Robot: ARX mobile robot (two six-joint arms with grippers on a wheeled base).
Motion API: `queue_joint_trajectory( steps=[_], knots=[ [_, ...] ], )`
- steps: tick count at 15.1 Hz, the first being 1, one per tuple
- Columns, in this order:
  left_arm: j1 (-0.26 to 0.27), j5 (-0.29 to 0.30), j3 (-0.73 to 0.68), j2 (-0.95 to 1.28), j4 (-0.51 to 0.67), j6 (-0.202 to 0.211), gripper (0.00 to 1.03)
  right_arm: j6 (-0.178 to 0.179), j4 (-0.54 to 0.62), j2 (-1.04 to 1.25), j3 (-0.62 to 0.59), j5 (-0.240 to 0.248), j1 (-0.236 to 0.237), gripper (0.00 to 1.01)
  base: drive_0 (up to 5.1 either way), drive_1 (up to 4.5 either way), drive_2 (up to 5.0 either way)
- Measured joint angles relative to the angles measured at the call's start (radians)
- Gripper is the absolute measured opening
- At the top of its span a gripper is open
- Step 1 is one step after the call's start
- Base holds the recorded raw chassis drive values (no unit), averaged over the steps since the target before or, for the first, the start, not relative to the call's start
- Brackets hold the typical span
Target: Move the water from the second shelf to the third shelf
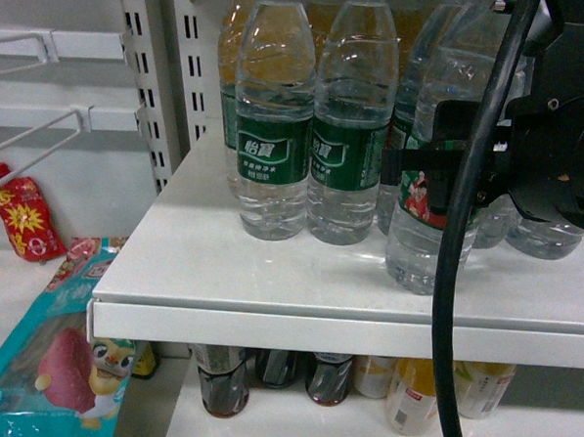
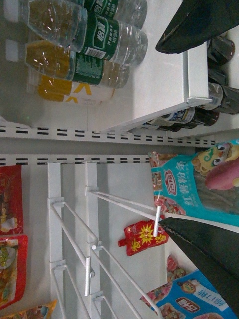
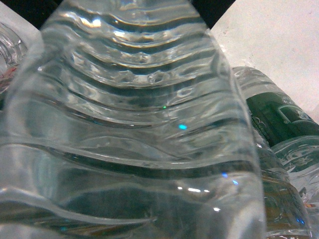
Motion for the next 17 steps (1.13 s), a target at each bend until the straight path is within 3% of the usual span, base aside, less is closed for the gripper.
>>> queue_joint_trajectory(
  steps=[16, 17],
  knots=[
    [0.0, 0.0, 0.0, 0.0, 0.0, 0.0, 0.98, 0.006, 0.006, 0.006, 0.002, 0.011, -0.013, 0.39, 0.0, 0.0, 0.0],
    [0.0, 0.0, 0.0, 0.0, 0.0, 0.0, 0.98, 0.003, 0.004, 0.006, 0.002, 0.01, -0.013, 0.53, 0.0, 0.0, 0.0]
  ],
)
